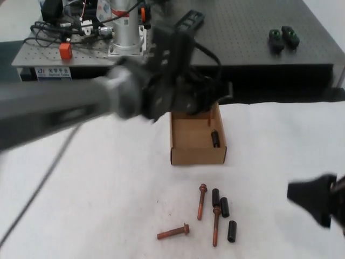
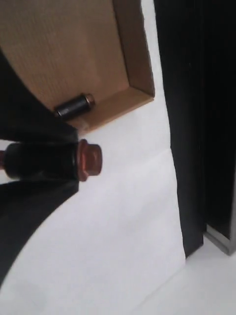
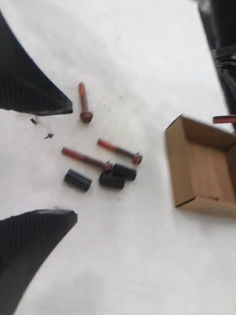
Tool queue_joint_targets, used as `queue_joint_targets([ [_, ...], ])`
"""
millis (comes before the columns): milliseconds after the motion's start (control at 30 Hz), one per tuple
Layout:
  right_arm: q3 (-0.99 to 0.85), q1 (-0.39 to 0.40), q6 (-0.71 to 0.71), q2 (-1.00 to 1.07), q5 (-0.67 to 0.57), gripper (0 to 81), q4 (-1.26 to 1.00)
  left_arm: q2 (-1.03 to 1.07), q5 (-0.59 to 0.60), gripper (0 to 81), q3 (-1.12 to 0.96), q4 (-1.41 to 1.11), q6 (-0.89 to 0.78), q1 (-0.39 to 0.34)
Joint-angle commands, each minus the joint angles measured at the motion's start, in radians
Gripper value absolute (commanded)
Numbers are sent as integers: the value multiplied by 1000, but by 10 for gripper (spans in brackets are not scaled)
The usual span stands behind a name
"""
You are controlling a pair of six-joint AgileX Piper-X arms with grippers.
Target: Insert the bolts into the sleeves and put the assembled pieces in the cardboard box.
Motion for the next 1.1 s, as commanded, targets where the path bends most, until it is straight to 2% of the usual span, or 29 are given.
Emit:
queue_joint_targets([
  [0, -7, -6, -12, -2, 7, 421, 9, 84, -9, 6, -119, 111, 29, 3],
  [200, -7, -6, -12, 41, 8, 421, 1, 287, -7, 6, -380, 273, 26, 10],
  [400, -7, -4, -12, 69, 6, 421, -17, 327, -7, 8, -416, 297, 13, 11],
  [467, -7, -5, -12, 86, 3, 421, -25, 327, -7, 58, -416, 302, 13, 11],
  [600, -7, 19, -12, 153, 1, 421, -50, 327, -7, 285, -416, 306, 13, 11],
  [667, -7, 38, -12, 202, 3, 421, -77, 327, -7, 369, -416, 306, 13, 11],
  [733, -9, 59, -12, 269, 8, 421, -121, 321, -7, 373, -416, 313, 13, 11],
  [900, -58, 129, -11, 455, 67, 414, -179, 252, -14, 317, -416, 367, 35, 31],
  [1067, -146, 215, -11, 646, 132, 375, -186, 126, -108, 302, -413, 450, 93, 62],
])
